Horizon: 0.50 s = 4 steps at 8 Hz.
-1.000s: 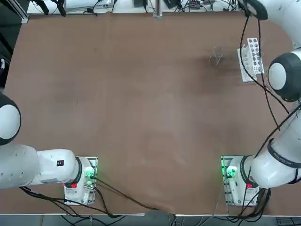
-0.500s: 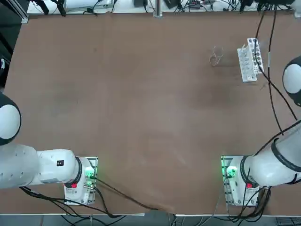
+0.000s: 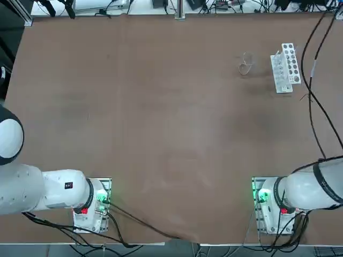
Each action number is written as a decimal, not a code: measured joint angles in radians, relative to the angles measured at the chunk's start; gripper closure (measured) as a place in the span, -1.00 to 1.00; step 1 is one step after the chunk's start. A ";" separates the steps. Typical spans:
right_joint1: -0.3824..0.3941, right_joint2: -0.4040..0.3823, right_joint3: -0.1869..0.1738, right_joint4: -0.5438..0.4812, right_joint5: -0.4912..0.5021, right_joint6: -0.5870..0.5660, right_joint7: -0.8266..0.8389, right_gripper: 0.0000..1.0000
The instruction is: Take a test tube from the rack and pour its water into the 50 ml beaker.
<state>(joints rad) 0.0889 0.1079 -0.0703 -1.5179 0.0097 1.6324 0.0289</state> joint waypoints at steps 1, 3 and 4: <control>0.003 -0.027 0.005 -0.017 0.000 -0.001 0.000 -1.00; 0.007 -0.089 0.005 -0.081 0.000 -0.013 -0.017 -1.00; 0.010 -0.123 0.005 -0.119 -0.004 -0.017 -0.040 -1.00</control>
<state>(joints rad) 0.0990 -0.0147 -0.0650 -1.6365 0.0061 1.6154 -0.0110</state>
